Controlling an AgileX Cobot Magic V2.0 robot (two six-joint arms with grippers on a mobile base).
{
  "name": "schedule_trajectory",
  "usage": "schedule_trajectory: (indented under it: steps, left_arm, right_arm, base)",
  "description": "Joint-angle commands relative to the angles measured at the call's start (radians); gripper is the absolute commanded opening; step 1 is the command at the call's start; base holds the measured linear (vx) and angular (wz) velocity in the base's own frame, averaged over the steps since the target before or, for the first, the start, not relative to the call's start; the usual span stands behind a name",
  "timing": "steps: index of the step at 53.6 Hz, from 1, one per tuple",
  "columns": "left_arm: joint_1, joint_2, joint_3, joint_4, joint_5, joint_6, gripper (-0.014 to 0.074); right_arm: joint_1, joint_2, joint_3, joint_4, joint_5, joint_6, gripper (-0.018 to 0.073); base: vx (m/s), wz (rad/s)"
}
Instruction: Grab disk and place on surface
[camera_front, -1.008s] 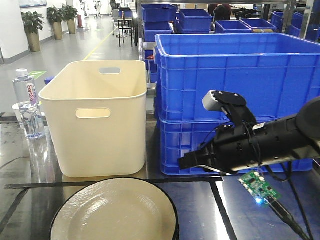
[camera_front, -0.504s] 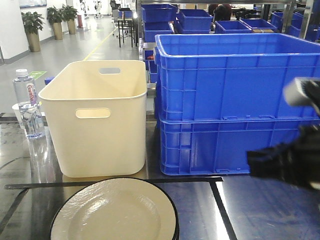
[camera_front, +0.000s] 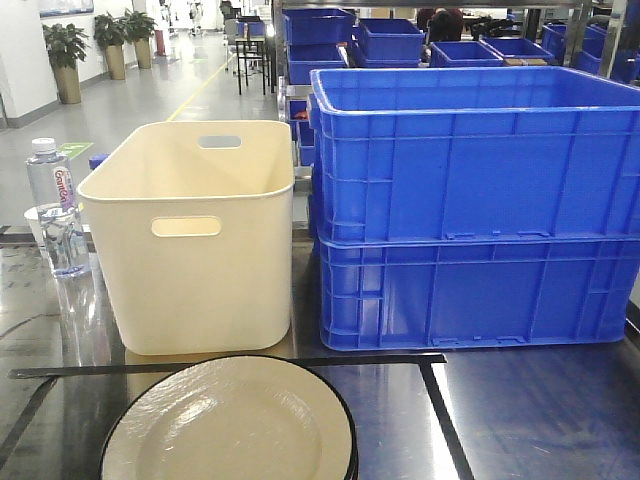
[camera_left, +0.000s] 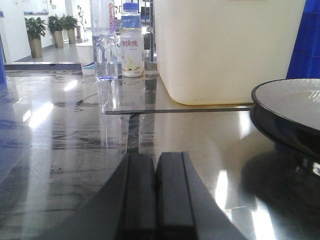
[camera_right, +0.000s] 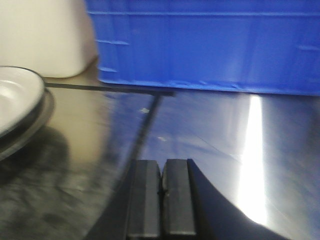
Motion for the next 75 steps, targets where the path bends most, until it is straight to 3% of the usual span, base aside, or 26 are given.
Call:
schedule_trajectory:
  steps: [1,7,17,23,75]
  left_arm:
    - [-0.005,0.007,-0.019,0.000,-0.082,0.004,-0.0008]
    - [-0.005,0.007,-0.019,0.000,-0.082,0.004,-0.0008]
    - [-0.005,0.007,-0.019,0.000,-0.082,0.004,-0.0008]
    - [-0.005,0.006,-0.019,0.000,-0.081,0.004,-0.0008]
    - [-0.005,0.007,-0.019,0.000,-0.081,0.004,-0.0007]
  right_arm:
    - [-0.055,-0.098,0.041,-0.062,-0.091,0.054,-0.0008]
    - [-0.108,-0.234,0.136,-0.062,-0.092,0.054,-0.0008]
    - [-0.119,-0.449,0.297,-0.061,-0.103,0.054,-0.0008]
    - [-0.118,-0.460,0.384,-0.053,-0.208,0.054,-0.0008]
    - [-0.118,-0.459,0.377,-0.050,-0.202,0.054,-0.0008]
  base:
    - [0.00,0.00]
    - [0.00,0.00]
    - [0.00,0.00]
    - [0.00,0.00]
    - [0.00,0.00]
